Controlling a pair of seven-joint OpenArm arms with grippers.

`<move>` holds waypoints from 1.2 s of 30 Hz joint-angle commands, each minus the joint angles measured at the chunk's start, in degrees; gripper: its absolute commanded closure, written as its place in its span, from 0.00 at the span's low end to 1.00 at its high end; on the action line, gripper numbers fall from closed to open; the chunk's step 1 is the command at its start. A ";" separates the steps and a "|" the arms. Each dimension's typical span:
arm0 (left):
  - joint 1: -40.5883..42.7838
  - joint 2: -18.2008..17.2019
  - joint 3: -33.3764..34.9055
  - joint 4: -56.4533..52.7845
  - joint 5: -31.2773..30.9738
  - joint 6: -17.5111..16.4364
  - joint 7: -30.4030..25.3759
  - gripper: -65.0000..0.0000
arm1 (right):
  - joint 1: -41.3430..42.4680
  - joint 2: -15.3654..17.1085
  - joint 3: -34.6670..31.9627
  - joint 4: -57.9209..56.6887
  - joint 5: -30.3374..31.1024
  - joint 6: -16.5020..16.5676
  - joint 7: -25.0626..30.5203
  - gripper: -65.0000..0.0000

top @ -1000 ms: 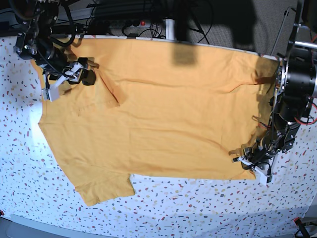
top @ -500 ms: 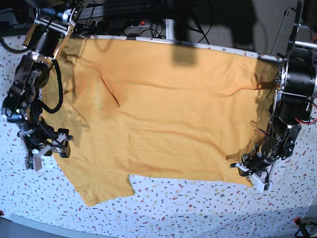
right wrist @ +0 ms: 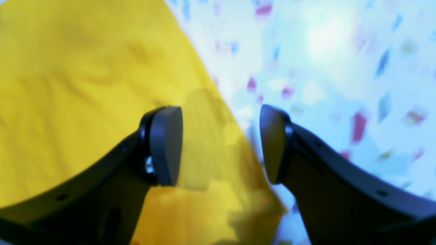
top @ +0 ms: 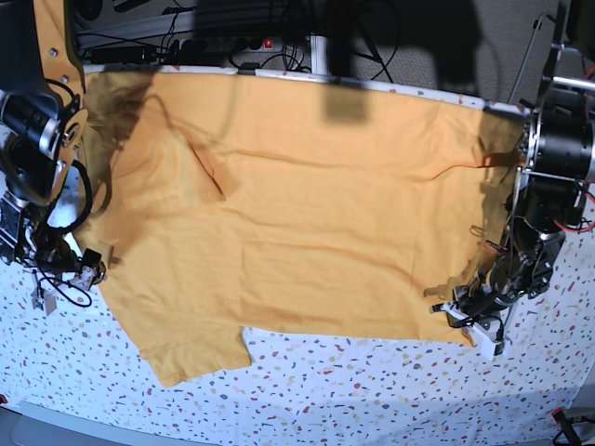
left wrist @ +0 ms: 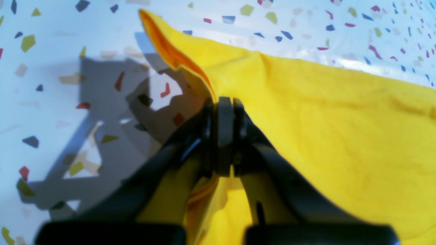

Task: Fold the T-shirt properly
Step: 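Move the right gripper to the opposite hem corner of the shirt, then grasp the hem edge with both grippers and fold it toward the collar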

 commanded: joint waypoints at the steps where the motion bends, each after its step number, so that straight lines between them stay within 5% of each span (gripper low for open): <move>1: -2.38 -0.46 -0.11 1.01 -0.68 -0.26 -1.44 1.00 | 1.75 0.66 0.00 0.37 0.07 -0.22 1.51 0.47; 12: -2.38 -0.46 -0.11 1.01 -0.72 -0.28 -1.46 1.00 | 0.96 0.48 -0.04 0.07 0.00 3.26 1.31 0.49; 19: -2.38 -0.46 -0.11 1.01 -0.72 -0.28 -1.46 1.00 | 0.98 0.61 -0.04 0.09 0.02 3.23 0.87 0.99; 24: -2.38 -0.48 -0.11 1.01 -0.52 -0.28 -1.51 1.00 | 0.96 0.81 -0.04 1.92 0.55 4.42 0.74 1.00; 36: -2.36 -0.50 -0.11 6.75 3.82 -0.26 1.36 1.00 | -2.80 0.79 -0.04 16.81 13.88 5.48 -8.70 1.00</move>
